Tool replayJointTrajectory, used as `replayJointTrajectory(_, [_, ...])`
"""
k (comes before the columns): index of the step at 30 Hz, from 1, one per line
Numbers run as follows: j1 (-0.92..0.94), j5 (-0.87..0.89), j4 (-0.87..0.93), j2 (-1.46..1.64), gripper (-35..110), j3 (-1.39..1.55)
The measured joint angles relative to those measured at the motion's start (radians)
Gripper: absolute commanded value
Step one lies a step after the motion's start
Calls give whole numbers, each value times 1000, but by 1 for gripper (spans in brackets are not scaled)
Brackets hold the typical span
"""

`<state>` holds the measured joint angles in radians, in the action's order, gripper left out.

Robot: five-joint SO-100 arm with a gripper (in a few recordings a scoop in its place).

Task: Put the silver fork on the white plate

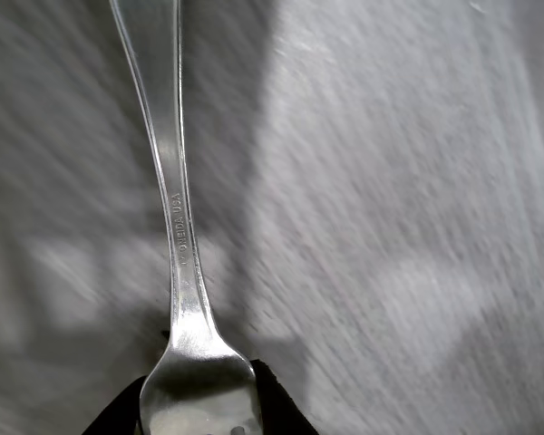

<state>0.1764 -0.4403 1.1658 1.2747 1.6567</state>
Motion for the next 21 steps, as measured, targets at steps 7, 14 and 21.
replayJointTrajectory(7, [3,2,83,109,3,-43])
replayJointTrajectory(14, [-35,9,161,252,1,-48])
replayJointTrajectory(21, [-160,66,216,351,0,-49])
